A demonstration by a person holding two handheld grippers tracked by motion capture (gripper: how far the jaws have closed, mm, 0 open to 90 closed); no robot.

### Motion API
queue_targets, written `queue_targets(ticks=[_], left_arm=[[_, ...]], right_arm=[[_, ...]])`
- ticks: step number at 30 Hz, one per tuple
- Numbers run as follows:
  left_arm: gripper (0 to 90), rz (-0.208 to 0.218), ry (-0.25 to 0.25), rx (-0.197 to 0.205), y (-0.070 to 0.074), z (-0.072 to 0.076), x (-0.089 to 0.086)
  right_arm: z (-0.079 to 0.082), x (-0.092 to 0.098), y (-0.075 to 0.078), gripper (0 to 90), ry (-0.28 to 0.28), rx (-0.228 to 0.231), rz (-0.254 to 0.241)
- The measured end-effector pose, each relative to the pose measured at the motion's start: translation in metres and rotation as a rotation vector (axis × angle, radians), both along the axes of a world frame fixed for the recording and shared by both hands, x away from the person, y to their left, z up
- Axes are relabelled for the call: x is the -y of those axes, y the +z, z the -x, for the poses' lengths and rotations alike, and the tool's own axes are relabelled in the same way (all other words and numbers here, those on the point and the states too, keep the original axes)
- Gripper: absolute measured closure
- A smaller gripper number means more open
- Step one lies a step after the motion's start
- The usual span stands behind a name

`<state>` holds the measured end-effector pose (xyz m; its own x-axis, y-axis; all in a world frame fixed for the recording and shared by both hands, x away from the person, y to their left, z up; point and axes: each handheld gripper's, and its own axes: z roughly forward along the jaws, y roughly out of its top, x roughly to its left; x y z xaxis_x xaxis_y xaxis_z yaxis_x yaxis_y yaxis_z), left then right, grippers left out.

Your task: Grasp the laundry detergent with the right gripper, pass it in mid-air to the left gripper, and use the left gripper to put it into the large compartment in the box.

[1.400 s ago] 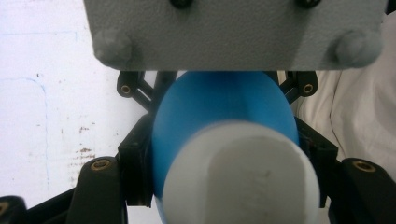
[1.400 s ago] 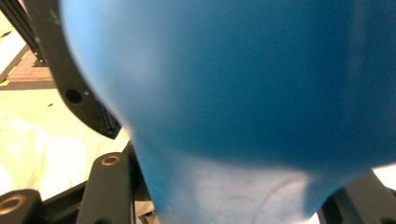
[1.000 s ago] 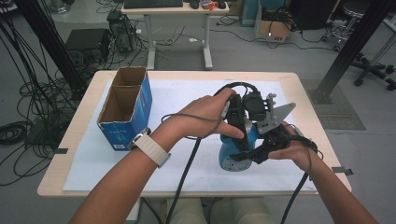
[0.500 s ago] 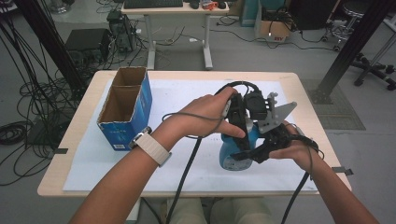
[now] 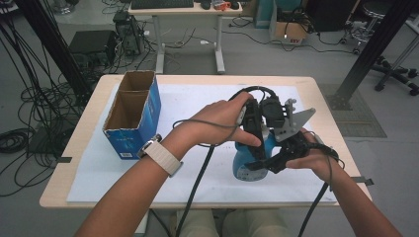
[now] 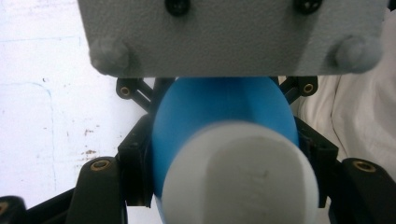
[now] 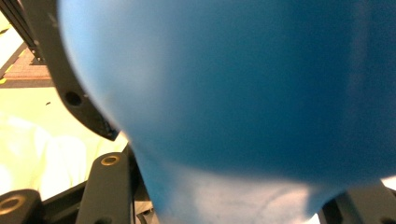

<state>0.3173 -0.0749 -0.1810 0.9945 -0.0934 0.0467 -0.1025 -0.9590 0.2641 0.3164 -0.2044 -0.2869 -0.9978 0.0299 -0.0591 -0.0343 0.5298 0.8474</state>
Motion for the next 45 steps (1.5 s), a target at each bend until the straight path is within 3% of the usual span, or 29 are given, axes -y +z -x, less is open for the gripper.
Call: queue_targets(ticks=[35,38,39,45], left_arm=[[37.2,-0.001,0.001,0.006,0.0027,0.0021,0.0001],[37.2,-0.001,0.0,0.006,0.0028,0.0018,0.0001],[37.2,-0.001,0.0,0.005,0.0029,0.0017,0.0002],[37.2,-0.004,0.0,0.006,0.003,0.0011,0.0002]], right_arm=[[0.0008,0.0,0.0025,43.4,0.009,0.009,-0.003],[0.0008,0.0004,0.0026,43.4,0.007,0.006,-0.002],[0.0026,0.0011,0.003,43.4,-0.005,-0.02,0.012],[-0.0002,0.0,0.0027,43.3,0.007,0.011,-0.005]])
